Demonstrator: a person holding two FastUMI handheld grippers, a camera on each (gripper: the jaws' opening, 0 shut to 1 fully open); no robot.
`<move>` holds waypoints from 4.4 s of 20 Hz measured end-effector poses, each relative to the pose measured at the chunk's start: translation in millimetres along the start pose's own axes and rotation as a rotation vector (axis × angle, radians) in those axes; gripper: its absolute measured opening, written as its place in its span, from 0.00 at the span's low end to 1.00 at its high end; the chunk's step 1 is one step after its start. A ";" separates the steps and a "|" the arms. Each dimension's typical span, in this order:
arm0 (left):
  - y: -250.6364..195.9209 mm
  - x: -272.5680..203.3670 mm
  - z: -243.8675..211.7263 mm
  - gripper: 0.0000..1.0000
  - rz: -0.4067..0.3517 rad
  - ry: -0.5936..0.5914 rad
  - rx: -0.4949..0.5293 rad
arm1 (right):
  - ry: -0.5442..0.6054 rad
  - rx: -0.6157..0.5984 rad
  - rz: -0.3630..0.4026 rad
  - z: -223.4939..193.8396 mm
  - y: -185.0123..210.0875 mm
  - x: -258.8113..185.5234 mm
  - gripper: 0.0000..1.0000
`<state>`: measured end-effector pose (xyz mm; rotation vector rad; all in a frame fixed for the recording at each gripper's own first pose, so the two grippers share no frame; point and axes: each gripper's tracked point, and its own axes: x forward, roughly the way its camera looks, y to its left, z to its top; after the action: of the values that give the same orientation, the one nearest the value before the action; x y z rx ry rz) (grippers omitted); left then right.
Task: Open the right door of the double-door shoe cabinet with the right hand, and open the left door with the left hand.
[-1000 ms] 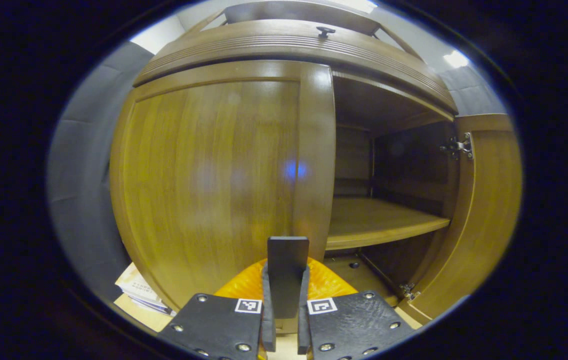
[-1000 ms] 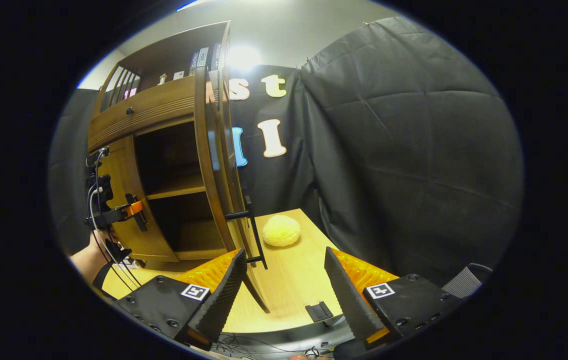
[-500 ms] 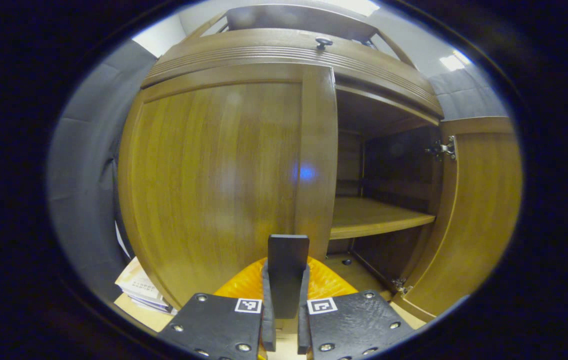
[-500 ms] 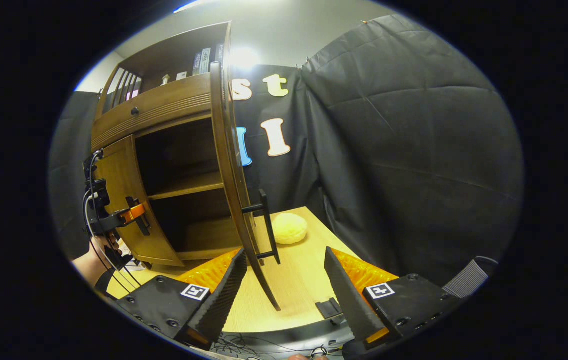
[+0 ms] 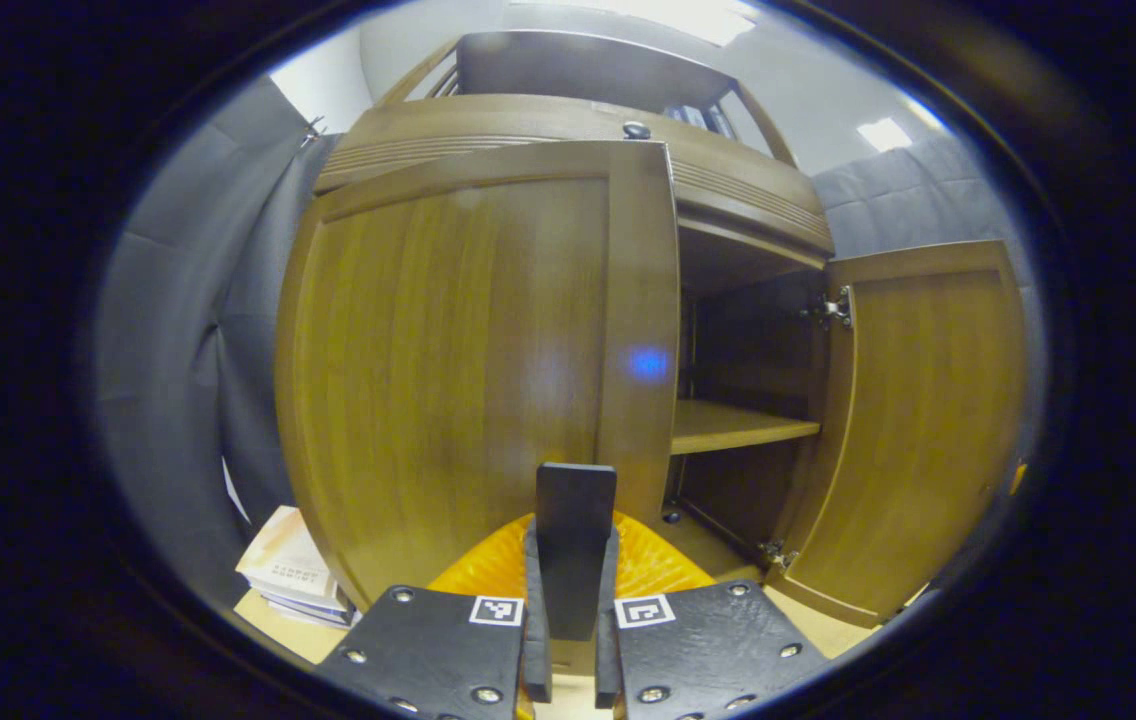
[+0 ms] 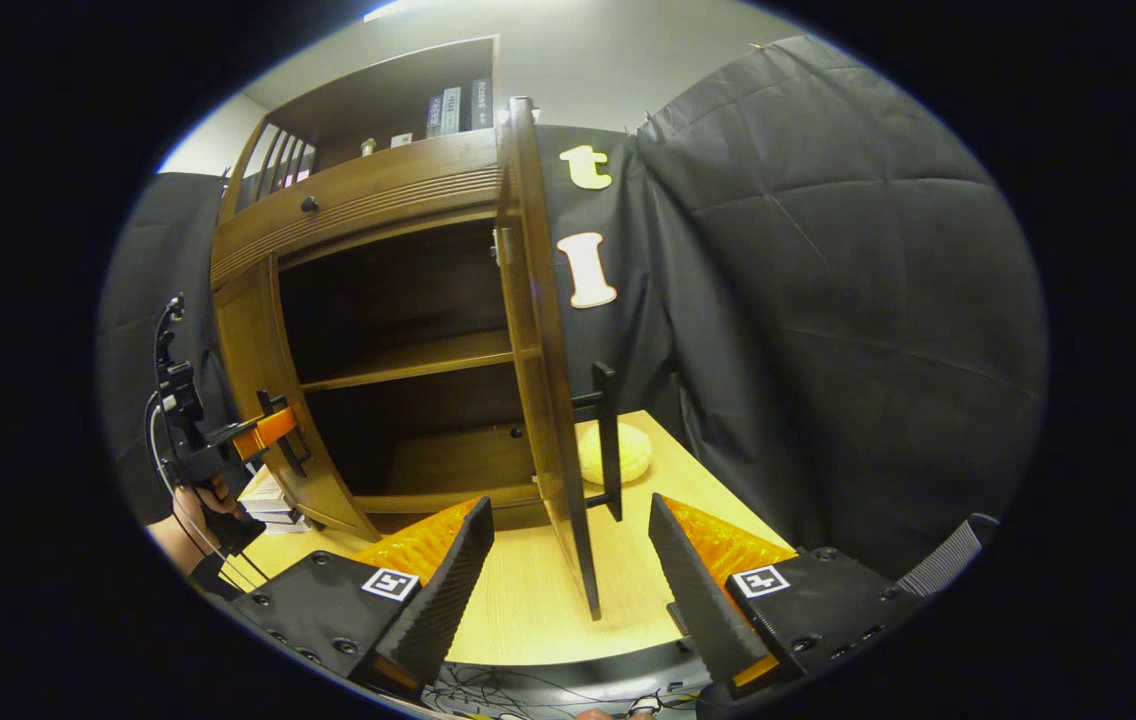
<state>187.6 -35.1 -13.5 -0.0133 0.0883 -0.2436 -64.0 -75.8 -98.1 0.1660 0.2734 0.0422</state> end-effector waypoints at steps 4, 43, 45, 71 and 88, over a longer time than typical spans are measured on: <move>1.1 -11.3 4.8 0.19 -0.026 -0.015 -0.006 | 0.004 0.002 0.034 -7.9 22.8 4.9 0.93; 77.0 -57.6 6.6 0.18 0.019 -0.052 -0.006 | 0.037 -0.073 0.272 -34.0 151.0 44.1 0.98; 78.7 -59.1 6.3 0.18 -0.011 -0.052 -0.011 | 0.040 -0.096 0.277 -32.1 158.0 45.8 0.98; 130.0 -106.9 28.3 0.17 0.327 -0.100 -0.089 | -0.121 -0.115 0.195 23.6 136.3 44.4 0.98; 77.0 -91.0 64.8 0.95 0.363 -0.150 -0.064 | -0.208 -0.087 0.201 52.5 56.8 7.8 0.92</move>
<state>123.9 61.8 57.1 -0.0783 -0.0519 0.1237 -43.3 -27.5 -40.7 0.1097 0.0464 0.2341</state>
